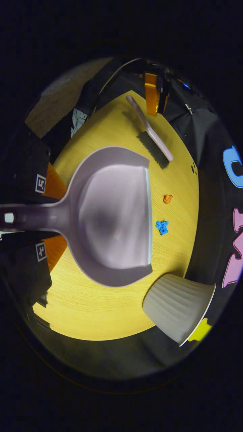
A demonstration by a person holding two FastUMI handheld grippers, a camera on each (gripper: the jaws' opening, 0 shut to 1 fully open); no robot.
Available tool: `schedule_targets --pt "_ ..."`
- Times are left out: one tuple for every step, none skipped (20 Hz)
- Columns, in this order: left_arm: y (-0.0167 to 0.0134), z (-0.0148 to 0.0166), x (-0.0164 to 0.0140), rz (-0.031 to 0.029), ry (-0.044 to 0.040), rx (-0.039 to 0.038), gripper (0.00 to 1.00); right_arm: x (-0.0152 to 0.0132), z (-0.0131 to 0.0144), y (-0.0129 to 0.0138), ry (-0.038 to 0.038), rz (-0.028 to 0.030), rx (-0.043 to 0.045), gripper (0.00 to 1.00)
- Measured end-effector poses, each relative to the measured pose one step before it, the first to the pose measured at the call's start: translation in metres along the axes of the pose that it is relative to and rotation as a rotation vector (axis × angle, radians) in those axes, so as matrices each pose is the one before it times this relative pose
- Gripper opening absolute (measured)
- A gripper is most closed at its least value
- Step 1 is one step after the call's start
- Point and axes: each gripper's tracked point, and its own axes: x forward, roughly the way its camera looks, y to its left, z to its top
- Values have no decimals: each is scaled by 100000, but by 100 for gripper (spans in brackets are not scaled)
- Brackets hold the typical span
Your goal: Pick up the small broom and dustpan from the desktop, sweep the trash into the dustpan with the broom, and then empty the trash into the garbage bin.
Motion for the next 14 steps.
schedule_targets --pt "-85 -308 863 303 1688 113 95 -193 -81 43 -49 -124 454 37" --pt "-222 -315 775 -453 1754 -416 95 -202 -96 82 94 8 525 34" --pt "-199 -302 870 -636 1784 -841 98 -143 -138 92 125 46 407 37" --pt "-64 -402 951 -526 2379 -1016 94 -196 -183 53 210 46 -57 37" --pt "129 -385 957 62 2321 -826 94 31 -65 8 396 -8 -281 37" --pt "317 -464 821 971 2520 -791 93 -4 -70 -41 402 -190 -349 37" --pt "234 -169 693 596 1333 -573 92 -28 -187 -4 240 -350 -176 37" --pt "264 -82 531 639 1194 -443 86 -85 -33 -47 -30 -287 215 37" --pt "137 35 533 278 506 -378 81 -51 -53 77 -58 -27 483 37" --pt "97 -103 432 83 813 -99 71 -45 -18 16 -107 114 413 37" --pt "-64 8 401 -276 777 58 70 -114 -23 27 -88 35 201 37" --pt "-15 52 262 -51 404 234 69 13 7 -38 -36 -48 -65 37" --pt "4 -10 349 321 728 326 69 16 -105 -29 314 101 -116 37" --pt "0 -36 193 243 615 -5 69 -47 -29 49 260 139 -129 37"
